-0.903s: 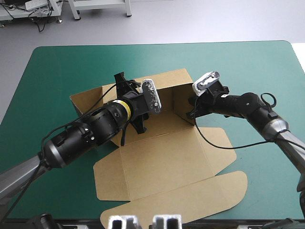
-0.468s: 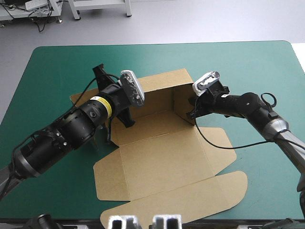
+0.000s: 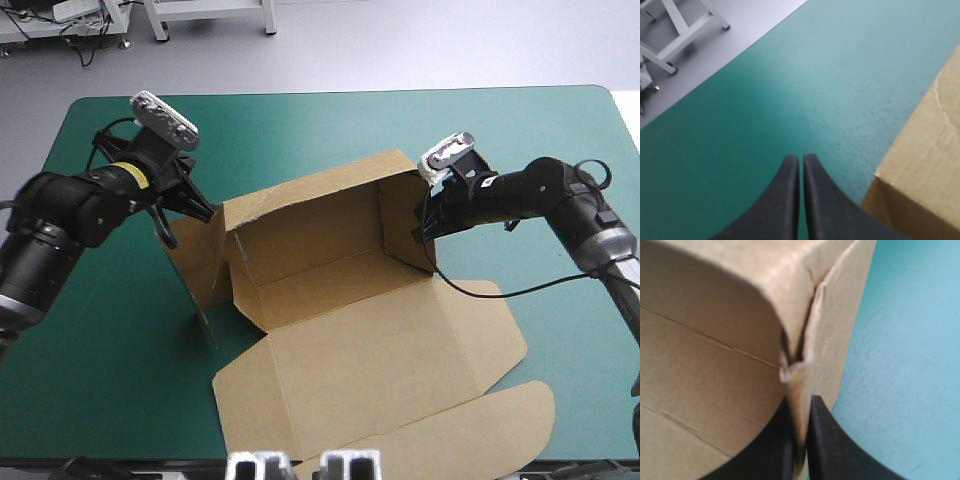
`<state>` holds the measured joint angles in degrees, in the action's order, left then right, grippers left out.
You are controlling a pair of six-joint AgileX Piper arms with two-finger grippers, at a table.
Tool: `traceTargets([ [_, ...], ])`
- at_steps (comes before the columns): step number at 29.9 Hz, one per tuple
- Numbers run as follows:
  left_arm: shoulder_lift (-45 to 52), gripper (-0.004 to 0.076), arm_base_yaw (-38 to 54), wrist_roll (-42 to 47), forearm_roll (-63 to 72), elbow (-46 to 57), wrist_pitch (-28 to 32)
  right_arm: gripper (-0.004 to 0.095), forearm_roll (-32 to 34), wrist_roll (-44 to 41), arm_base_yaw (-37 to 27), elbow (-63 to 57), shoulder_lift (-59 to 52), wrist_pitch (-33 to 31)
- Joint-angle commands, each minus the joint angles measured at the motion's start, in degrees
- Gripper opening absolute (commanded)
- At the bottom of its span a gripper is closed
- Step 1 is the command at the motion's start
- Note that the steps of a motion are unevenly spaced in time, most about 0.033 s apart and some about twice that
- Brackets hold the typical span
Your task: Fold the box
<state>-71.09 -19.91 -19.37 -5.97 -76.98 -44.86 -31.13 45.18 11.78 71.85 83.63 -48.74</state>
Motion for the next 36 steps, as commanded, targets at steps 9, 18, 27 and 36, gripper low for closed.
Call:
traceTargets([
  [9, 1.6, 0.0013, 22.2, -7.0, 21.0, -8.7, -9.7, -0.002, 16.3, -17.2, -0.4, 15.3, -2.1, -17.5],
  [18, -0.3, 0.0012, 26.1, -6.6, 28.0, -8.7, -12.2, -0.002, 20.3, -24.2, -0.4, 16.8, 7.3, -19.9],
  [27, -0.4, 0.0012, 26.1, -6.4, 28.0, -8.7, -12.9, -0.0015, 19.5, -27.8, -0.4, 29.1, 22.6, -22.5],
  [36, -0.4, 0.0012, 26.1, -6.4, 27.4, -8.7, -12.0, 0.0379, 13.0, -24.0, -0.4, 37.6, 24.5, -22.0],
])
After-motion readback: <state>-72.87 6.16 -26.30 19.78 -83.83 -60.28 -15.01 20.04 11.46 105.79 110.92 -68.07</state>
